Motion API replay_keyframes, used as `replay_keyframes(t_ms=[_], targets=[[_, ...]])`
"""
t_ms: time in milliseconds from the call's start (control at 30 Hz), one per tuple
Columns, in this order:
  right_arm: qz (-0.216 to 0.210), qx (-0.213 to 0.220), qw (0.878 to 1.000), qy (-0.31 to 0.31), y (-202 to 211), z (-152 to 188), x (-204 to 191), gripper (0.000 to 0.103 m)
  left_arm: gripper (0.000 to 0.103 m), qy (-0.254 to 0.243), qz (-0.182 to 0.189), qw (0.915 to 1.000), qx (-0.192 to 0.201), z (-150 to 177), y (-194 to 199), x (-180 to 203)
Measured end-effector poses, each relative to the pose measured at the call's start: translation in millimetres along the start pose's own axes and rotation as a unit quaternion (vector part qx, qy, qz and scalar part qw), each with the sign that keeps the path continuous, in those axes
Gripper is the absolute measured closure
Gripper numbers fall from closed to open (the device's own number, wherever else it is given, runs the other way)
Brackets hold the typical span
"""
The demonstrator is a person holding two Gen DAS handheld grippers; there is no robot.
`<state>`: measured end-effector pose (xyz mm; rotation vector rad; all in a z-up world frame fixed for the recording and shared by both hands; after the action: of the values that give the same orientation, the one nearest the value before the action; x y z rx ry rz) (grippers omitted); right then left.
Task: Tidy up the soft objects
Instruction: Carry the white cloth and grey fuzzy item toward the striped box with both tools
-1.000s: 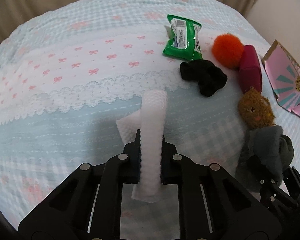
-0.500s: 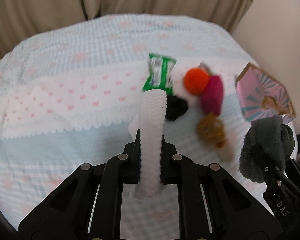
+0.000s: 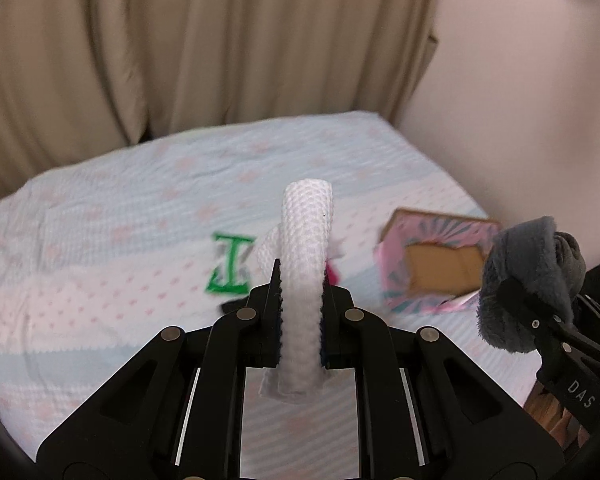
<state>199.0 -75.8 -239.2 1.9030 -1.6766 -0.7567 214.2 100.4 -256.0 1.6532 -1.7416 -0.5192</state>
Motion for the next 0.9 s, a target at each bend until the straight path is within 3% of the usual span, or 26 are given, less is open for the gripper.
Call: replay_keyframes(t_ms=[200,533,767,900], targets=[[0.006,-0.003,1.0,0.007,4,-33,78,0.054,0.093,0.008,0.011,0.9998,-0.015,-21,-26,88],[0.008,-0.066,0.998,0.01,-47,-54,219,0.054,0.093,-0.009,0.027,0.9957,-0.089,-15,-127,235],[-0.001,-0.133,0.991,-0.004,-110,-57,285,0.054,0.093,-0.022,0.015,0.9886,-0.148,-2,-204,284],[-0.011,-0.199,0.98,-0.026,-158,-51,308,0.054,0.093,-0.02,0.003,0.9773,-0.211,10,-258,292]])
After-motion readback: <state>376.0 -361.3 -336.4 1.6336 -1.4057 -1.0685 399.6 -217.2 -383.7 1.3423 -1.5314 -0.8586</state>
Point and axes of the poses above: each gripper's, at about its wrist camera, not at the fingertips, and y roughly against the way its jaws point, x to its right, z to its underside, the point moved 4 cm from there along -y, roughly the way its jaws point, and after that the axes turned 3 degrees about y, right-handed, at the moved point
